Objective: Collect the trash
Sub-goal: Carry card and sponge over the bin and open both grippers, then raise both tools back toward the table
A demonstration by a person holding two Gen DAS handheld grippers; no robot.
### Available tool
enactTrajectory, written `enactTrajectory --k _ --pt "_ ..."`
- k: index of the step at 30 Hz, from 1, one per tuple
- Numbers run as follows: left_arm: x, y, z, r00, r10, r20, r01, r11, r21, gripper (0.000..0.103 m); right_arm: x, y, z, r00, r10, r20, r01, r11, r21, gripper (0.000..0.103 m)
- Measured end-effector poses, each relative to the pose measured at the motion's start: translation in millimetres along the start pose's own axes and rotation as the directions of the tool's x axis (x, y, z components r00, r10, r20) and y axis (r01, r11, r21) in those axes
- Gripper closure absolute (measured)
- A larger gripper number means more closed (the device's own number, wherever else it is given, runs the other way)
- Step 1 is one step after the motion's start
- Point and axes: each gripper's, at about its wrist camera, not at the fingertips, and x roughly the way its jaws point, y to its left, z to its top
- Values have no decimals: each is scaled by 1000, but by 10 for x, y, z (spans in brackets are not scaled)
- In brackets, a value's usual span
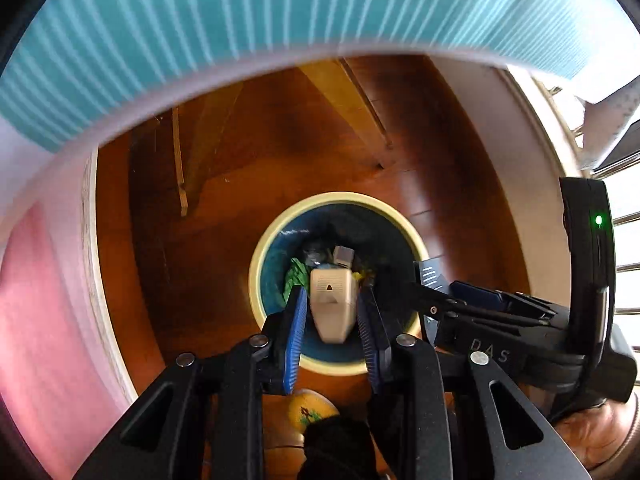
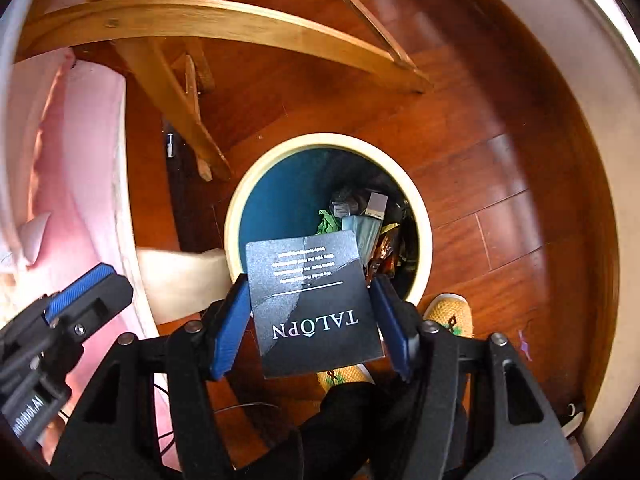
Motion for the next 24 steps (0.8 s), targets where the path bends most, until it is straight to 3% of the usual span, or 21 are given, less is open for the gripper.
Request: enactTrajectory --k 2,4,5,13,24 --pt "148 3 5 1000 8 -11 -8 1000 0 41 131 -69 54 1000 -13 -9 13 1000 15 37" --pt "281 27 31 1000 5 -29 -5 1000 -5 19 220 -136 91 1000 -16 0 16 999 29 32" --pt "329 51 38 999 1 -37 -1 1000 -7 15 248 -161 101 1000 -12 4 12 999 35 32" --pt "485 226 12 999 28 -30 -29 999 -44 14 276 -223 119 999 -12 32 11 999 31 30" --pt "-88 132 -74 999 21 24 -20 999 -48 14 -166 58 -53 998 -12 54 11 1000 19 30"
